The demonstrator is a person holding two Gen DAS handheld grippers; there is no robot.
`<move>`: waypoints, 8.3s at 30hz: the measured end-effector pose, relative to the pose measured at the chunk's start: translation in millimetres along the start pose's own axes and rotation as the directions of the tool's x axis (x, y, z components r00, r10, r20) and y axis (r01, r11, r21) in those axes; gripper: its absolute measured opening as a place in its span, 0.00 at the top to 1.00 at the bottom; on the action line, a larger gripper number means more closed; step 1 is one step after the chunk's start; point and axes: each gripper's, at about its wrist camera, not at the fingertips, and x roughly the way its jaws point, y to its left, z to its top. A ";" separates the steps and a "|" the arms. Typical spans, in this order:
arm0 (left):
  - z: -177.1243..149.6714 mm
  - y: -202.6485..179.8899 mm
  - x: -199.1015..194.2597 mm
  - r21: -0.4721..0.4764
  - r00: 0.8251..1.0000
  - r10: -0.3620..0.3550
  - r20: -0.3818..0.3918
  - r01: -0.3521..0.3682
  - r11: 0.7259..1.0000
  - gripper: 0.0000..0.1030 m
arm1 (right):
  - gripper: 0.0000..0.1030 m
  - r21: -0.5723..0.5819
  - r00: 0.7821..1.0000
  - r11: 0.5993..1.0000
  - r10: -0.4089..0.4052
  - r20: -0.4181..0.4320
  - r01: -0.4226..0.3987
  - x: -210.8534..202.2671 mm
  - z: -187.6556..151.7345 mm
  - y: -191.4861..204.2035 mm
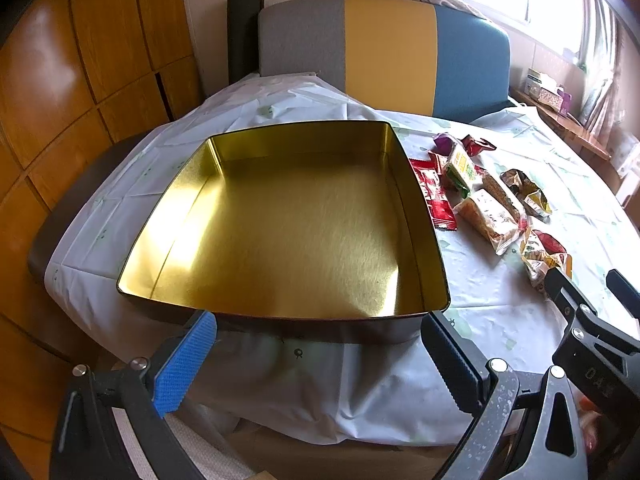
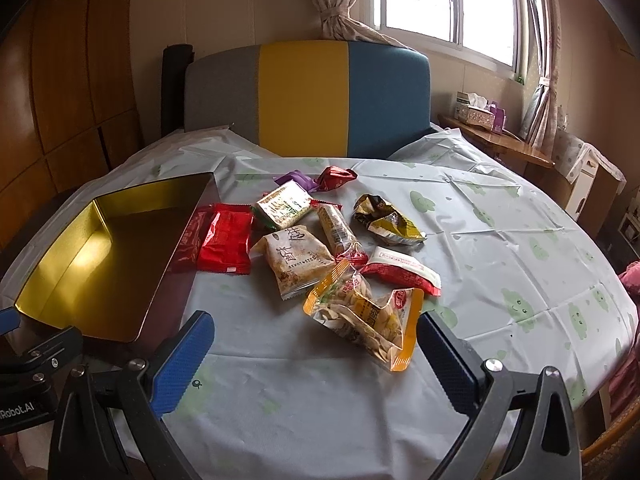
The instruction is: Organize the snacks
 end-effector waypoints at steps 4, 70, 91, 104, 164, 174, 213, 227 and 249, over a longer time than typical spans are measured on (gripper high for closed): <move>-0.1 0.0 0.5 0.002 1.000 0.001 -0.001 -0.001 1.000 0.00 | 0.00 -0.001 1.000 1.000 0.002 -0.001 -0.002 0.4 0.4 0.3; 46.6 -176.0 36.3 0.109 0.834 -0.518 -0.187 0.542 0.833 0.04 | 0.00 0.168 0.949 0.936 -0.315 0.003 0.310 28.5 10.7 -169.3; 36.8 -207.0 97.1 0.027 0.776 -0.573 -0.262 0.600 0.800 0.55 | 0.00 0.206 0.965 0.943 -0.257 -0.050 0.262 51.3 0.5 -179.9; 23.4 -162.3 87.8 0.034 0.769 -0.583 -0.260 0.611 0.791 0.57 | 0.27 0.051 0.983 0.991 0.132 -0.126 -0.127 114.3 36.1 -151.0; 108.7 21.2 99.0 -0.093 0.920 -0.375 -0.117 0.366 0.926 0.60 | 0.60 -0.033 0.962 0.971 0.231 -0.146 -0.239 148.0 13.4 -139.6; 135.2 90.8 156.3 -0.113 0.956 -0.217 -0.197 0.198 0.974 0.59 | 0.60 -0.039 0.963 0.971 0.227 -0.144 -0.234 148.5 12.9 -138.2; 64.8 91.5 66.0 -0.204 0.999 -0.041 0.014 0.043 0.978 0.20 | 0.63 0.070 0.964 0.969 0.243 -0.109 -0.237 103.5 21.9 -126.5; 44.0 104.6 52.1 -0.185 1.000 -0.016 0.018 0.019 0.983 0.19 | 0.63 -0.169 0.880 0.869 0.435 -0.191 -0.466 92.9 87.7 38.0; 27.9 139.6 50.5 -0.254 1.000 -0.010 0.022 0.016 0.967 0.18 | 0.53 -0.071 0.848 0.905 0.361 -0.389 -0.418 224.8 119.7 191.4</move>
